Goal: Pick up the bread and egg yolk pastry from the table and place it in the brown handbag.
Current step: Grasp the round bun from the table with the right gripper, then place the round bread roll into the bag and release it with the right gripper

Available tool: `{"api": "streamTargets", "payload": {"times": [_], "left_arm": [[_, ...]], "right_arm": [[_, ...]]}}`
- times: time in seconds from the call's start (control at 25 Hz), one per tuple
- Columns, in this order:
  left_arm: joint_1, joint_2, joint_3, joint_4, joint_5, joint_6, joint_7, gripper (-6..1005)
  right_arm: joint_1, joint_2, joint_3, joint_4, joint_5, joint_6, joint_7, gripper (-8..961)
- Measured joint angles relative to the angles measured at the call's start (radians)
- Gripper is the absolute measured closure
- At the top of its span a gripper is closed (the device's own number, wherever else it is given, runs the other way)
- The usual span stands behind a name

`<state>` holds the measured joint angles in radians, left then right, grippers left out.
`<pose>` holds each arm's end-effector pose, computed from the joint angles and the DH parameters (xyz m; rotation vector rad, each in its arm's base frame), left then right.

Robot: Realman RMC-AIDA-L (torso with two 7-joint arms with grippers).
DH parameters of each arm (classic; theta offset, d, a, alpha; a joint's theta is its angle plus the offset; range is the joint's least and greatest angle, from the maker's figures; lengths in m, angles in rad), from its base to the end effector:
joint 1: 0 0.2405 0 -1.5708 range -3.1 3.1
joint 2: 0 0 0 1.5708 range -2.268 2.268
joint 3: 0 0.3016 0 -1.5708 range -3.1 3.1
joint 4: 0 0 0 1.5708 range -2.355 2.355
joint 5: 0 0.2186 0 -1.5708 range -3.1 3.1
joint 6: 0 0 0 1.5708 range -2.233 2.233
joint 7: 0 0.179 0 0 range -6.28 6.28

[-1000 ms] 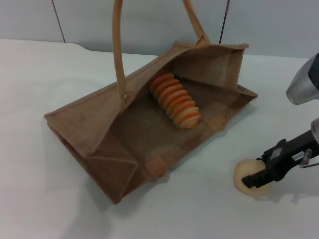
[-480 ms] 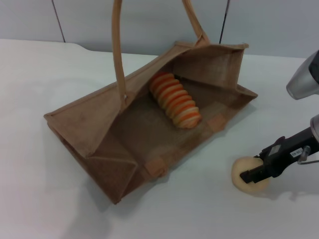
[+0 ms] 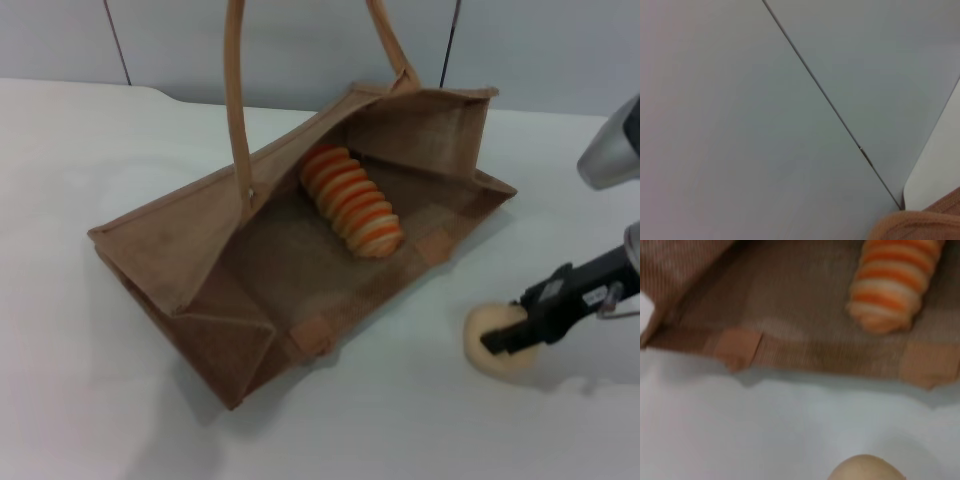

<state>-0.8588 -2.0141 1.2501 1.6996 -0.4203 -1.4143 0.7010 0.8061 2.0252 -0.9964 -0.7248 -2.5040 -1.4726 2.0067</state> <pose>-0.0503 0.4783 0.0697 -2.2709 -0.1176 0.1427 0.2662 0.4206 -0.0670 -2.8720 0.8870 -0.3063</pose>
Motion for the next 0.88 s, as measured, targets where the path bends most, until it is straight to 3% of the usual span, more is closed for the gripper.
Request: {"api": "streamTargets", "payload": {"times": [0.4, 0.88], "left_arm": [[-0.047, -0.008, 0.001, 0.002, -0.011, 0.009, 0.000, 895], [-0.090, -0.015, 0.046, 0.003, -0.063, 0.060, -0.014, 895]], "right_arm": [[0.030, 0.005, 0.019, -0.108, 0.197, -0.049, -0.002, 377], [0.121, 0.007, -0.126, 0.107, 0.376, 0.198, -0.057, 383]]}}
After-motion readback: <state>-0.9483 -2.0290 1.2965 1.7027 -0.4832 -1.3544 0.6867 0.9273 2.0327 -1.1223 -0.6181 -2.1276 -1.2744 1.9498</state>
